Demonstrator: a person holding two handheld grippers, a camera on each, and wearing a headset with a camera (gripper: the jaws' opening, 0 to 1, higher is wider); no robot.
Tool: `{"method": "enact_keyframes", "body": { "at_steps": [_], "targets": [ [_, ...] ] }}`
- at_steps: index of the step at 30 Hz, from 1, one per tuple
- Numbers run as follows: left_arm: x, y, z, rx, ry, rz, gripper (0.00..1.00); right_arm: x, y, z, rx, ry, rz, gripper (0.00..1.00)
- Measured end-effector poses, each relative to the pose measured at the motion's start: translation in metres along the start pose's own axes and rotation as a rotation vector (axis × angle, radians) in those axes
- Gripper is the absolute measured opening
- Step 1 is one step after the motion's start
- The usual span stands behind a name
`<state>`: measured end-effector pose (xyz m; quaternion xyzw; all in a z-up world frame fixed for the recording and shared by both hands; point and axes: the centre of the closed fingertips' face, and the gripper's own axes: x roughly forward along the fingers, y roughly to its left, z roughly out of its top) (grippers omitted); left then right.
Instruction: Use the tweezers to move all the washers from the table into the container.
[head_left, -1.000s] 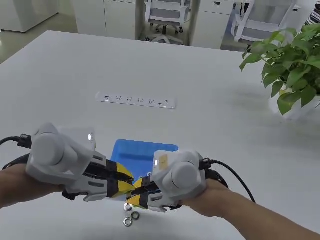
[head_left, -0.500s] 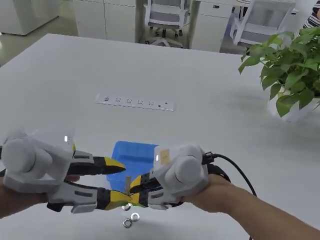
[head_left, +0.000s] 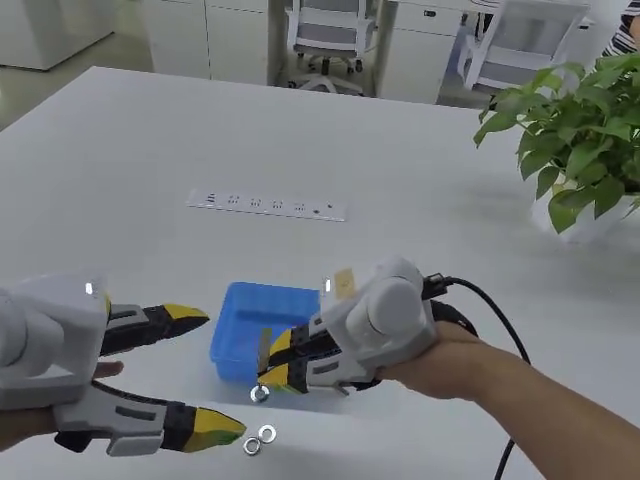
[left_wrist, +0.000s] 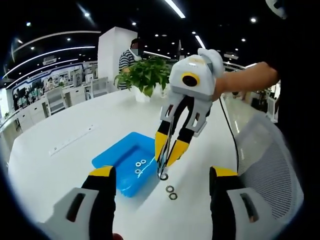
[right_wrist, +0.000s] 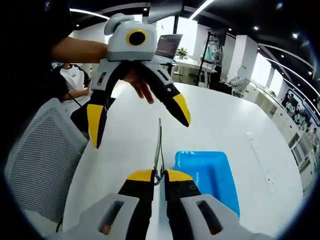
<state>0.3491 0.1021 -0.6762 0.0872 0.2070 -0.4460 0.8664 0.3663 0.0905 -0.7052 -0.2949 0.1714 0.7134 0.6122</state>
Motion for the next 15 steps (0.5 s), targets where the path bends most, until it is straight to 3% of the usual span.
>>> {"method": "enact_keyframes", "body": {
  "at_steps": [15],
  "targets": [
    [-0.001,0.003,0.002,-0.019,-0.01,0.024,0.99,-0.017,-0.033,0.002,0.012,-0.025,-0.073,0.09]
  ]
}}
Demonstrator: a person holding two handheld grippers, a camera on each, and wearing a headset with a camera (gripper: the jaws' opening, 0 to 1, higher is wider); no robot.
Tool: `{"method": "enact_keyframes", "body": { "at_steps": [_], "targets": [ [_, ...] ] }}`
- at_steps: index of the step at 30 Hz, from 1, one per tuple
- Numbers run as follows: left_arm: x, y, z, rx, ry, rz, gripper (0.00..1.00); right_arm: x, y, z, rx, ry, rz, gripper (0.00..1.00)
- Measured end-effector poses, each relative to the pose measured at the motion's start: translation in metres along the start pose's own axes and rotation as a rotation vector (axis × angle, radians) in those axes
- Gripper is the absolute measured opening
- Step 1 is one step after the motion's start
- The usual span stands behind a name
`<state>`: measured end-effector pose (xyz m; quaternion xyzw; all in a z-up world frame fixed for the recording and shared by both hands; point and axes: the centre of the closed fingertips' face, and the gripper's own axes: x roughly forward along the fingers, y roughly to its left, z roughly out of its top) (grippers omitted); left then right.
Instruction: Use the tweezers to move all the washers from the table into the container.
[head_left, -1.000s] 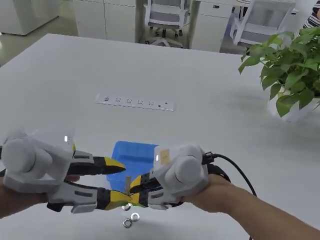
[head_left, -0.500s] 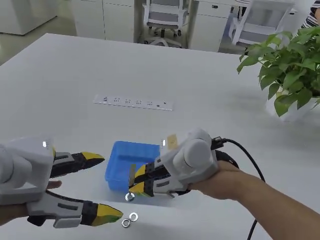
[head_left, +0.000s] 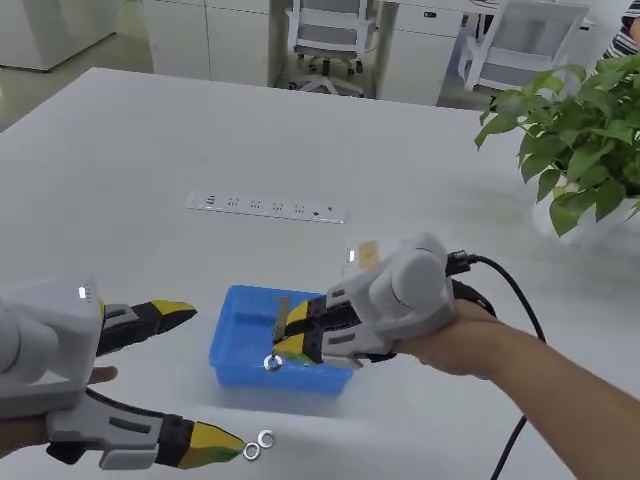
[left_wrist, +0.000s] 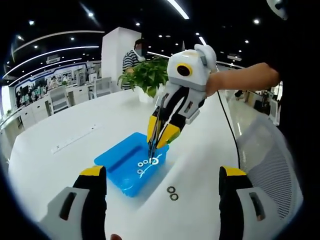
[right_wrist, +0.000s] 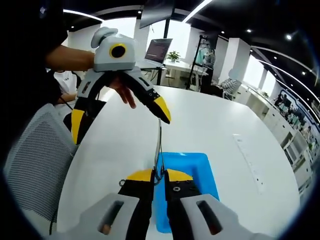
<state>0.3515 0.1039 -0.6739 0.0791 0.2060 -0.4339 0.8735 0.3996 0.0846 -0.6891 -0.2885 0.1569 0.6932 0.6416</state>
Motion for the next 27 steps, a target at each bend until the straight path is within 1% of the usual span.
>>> {"method": "enact_keyframes", "body": {
  "at_steps": [5,10,17,19,21,27],
  "targets": [
    [0.0,0.001,-0.001,0.0,0.005,0.004,0.99,0.002,-0.01,-0.005,-0.001,0.005,-0.02,0.09],
    [-0.001,0.004,-0.002,-0.004,0.009,0.009,0.99,0.005,-0.016,-0.01,0.0,0.013,-0.029,0.09],
    [-0.003,0.007,-0.005,-0.005,0.018,0.013,0.99,0.01,-0.026,-0.023,0.008,0.03,-0.049,0.09],
    [-0.003,0.008,-0.004,-0.008,0.01,0.015,0.99,0.012,-0.028,-0.027,0.009,0.037,-0.052,0.09],
    [-0.002,0.009,-0.005,-0.007,0.011,0.015,0.99,0.014,-0.028,-0.032,0.011,0.047,-0.051,0.09],
    [0.0,0.01,-0.006,-0.002,0.018,0.012,0.99,0.017,-0.032,-0.042,0.025,0.053,-0.061,0.09]
  ]
}}
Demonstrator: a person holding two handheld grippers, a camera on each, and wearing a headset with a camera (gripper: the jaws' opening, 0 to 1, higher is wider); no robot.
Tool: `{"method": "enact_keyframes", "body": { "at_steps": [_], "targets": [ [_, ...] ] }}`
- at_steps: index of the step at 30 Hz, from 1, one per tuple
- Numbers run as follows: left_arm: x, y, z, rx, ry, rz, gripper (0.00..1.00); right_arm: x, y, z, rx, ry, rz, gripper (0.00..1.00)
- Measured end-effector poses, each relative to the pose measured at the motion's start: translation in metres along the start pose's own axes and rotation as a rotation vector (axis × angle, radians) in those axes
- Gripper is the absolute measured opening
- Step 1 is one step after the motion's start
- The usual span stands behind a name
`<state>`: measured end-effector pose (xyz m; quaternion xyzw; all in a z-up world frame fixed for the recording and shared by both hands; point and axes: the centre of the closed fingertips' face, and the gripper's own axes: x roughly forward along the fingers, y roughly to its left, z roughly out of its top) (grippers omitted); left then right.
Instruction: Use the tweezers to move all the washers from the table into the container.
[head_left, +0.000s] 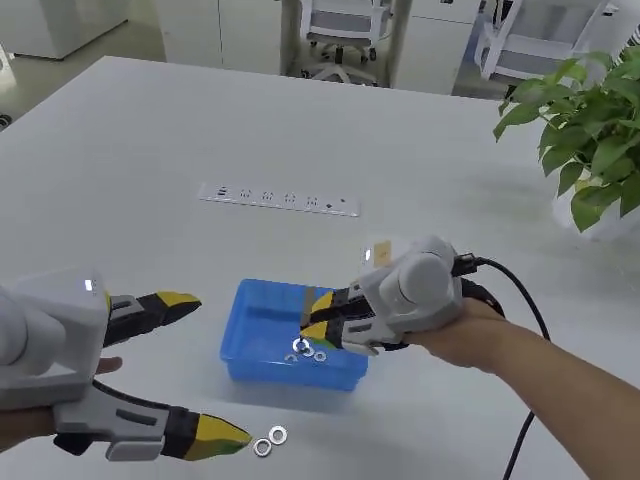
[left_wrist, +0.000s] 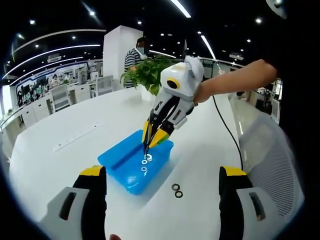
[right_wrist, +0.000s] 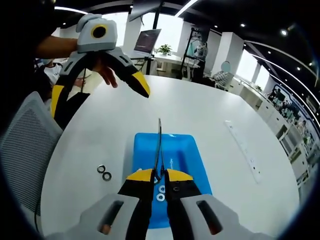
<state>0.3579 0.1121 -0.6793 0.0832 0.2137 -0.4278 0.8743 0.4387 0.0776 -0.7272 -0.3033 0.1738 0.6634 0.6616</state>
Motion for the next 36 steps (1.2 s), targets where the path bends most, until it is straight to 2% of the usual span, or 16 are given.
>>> {"method": "enact_keyframes", "body": {
  "at_steps": [12,18,22,27,29,30,36],
  "targets": [
    [0.005,0.004,0.002,0.007,0.002,-0.002,0.98,0.008,0.001,-0.018,0.043,0.017,0.013,0.09],
    [0.011,0.007,0.006,0.015,0.002,-0.006,0.94,0.011,0.001,-0.024,0.066,0.029,0.015,0.09],
    [0.018,0.013,0.012,0.031,0.005,-0.011,0.85,0.013,0.001,-0.027,0.069,0.035,0.02,0.09],
    [0.031,0.019,0.021,0.053,-0.013,-0.015,0.71,0.016,0.002,-0.028,0.074,0.032,0.025,0.09],
    [0.035,0.019,0.023,0.07,-0.013,-0.022,0.63,0.018,0.003,-0.029,0.075,0.034,0.028,0.1],
    [0.04,0.021,0.025,0.099,-0.01,-0.022,0.58,0.018,0.003,-0.029,0.076,0.033,0.029,0.1],
    [0.052,0.024,0.029,0.135,0.003,-0.037,0.43,0.019,0.004,-0.031,0.068,0.036,0.034,0.1]
  ]
}}
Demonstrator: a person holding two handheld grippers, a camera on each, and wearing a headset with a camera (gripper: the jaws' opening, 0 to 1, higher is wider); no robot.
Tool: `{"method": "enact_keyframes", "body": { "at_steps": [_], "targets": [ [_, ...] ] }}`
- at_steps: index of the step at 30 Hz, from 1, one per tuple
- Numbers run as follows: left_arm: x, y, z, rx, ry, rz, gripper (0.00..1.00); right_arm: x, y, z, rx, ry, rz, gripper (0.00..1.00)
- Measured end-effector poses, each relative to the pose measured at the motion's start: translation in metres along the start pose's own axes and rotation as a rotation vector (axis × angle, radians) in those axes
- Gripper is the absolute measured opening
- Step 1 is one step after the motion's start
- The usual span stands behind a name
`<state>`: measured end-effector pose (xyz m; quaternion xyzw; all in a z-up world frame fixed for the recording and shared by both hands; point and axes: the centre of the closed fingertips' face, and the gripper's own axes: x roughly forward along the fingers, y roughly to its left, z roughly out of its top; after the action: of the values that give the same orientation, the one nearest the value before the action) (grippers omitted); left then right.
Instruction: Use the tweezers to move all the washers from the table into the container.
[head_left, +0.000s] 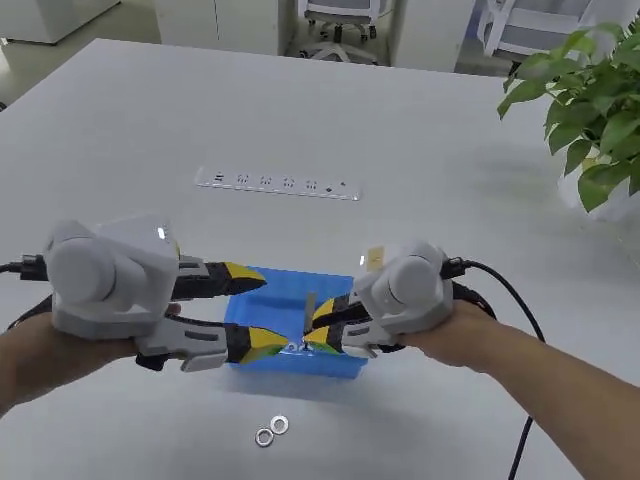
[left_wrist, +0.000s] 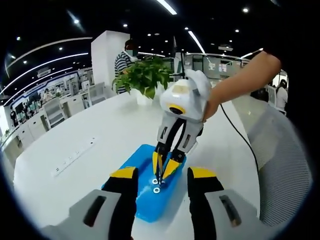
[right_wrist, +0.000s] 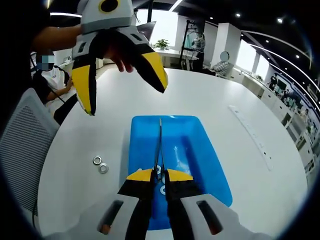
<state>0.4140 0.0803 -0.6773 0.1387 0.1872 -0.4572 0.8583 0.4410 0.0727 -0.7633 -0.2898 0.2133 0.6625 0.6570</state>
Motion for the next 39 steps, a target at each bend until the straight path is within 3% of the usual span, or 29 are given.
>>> {"method": "enact_keyframes", "body": {
  "at_steps": [6,22,31,39],
  "targets": [
    [0.014,0.002,0.0,0.043,0.028,-0.04,0.29,0.001,-0.001,-0.001,-0.001,0.001,0.004,0.1],
    [0.034,0.005,-0.001,0.106,0.069,-0.106,0.13,0.003,0.001,0.001,-0.037,0.006,0.019,0.1],
    [0.039,0.004,0.001,0.124,0.067,-0.124,0.07,0.003,0.001,0.0,-0.066,0.015,0.026,0.1],
    [0.039,0.001,0.002,0.119,0.07,-0.133,0.06,0.003,-0.001,0.0,-0.042,0.014,0.011,0.11]
  ]
}}
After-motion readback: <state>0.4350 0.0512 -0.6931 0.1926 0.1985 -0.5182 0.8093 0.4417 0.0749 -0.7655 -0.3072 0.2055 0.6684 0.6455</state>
